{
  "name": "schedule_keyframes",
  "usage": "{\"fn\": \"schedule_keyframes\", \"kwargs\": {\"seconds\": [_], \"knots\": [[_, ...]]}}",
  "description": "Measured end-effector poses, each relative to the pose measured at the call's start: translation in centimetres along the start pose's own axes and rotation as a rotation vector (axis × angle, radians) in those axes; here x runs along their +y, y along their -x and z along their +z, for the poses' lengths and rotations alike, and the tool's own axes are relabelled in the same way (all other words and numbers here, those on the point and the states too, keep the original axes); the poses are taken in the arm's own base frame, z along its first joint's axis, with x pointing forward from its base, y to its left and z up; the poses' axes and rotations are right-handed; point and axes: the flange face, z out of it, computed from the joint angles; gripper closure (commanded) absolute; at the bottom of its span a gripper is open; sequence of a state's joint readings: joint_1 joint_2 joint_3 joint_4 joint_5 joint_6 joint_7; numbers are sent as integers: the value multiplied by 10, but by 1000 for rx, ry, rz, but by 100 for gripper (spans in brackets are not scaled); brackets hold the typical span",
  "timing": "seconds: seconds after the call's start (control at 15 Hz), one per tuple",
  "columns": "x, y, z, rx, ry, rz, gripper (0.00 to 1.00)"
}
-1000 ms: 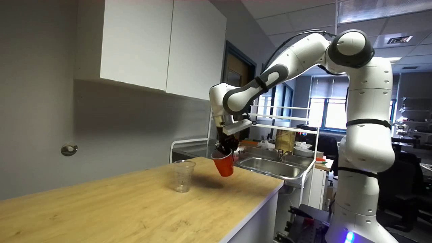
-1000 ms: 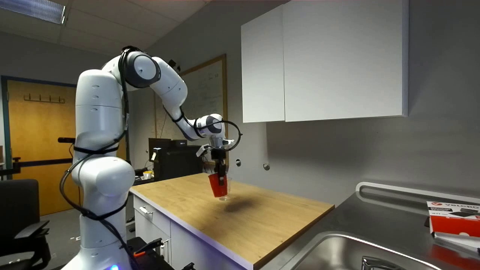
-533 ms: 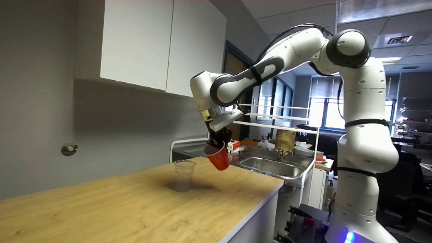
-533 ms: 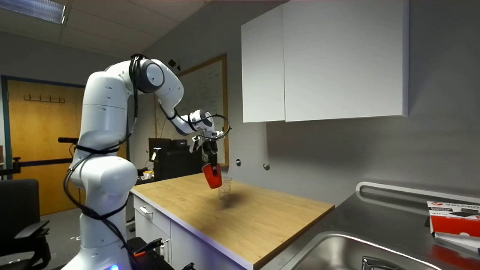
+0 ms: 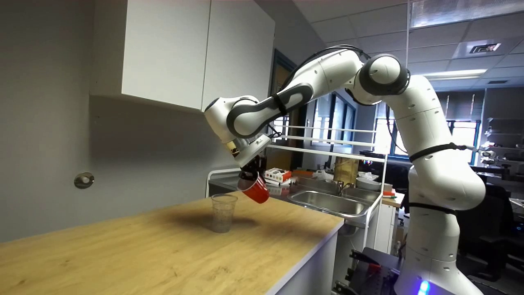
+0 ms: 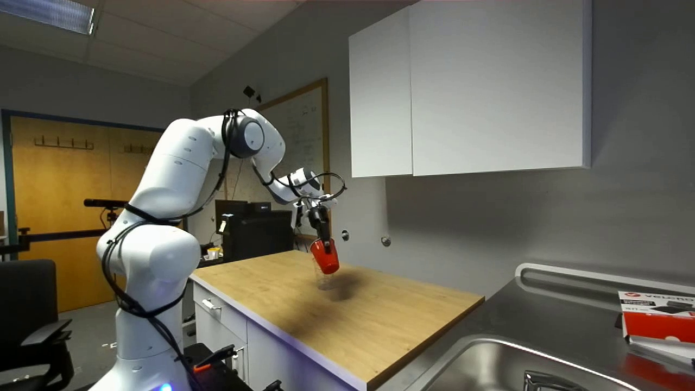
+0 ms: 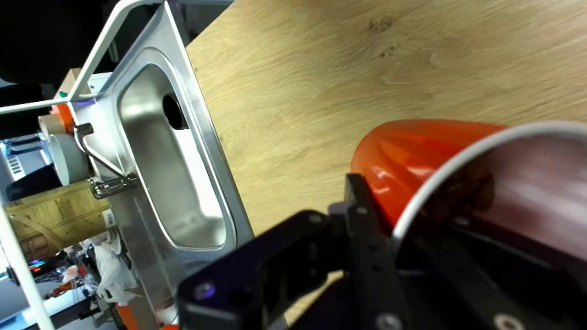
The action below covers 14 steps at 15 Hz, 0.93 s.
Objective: Pour the content from the orange cup into the glass cup
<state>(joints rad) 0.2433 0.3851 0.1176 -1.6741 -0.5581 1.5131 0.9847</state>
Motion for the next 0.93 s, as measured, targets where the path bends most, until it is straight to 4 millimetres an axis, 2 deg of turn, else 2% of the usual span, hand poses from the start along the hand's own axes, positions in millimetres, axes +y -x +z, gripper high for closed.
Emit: {"fn": "schedule_keyframes", "kwargs": {"seconds": [0.2,0.47,0.93], "knots": [[-20,-14,2,-5,51,7,97],[-41,-22,-7,16,136,20,97],[-54,-24,-34,63,264,72,96]]}}
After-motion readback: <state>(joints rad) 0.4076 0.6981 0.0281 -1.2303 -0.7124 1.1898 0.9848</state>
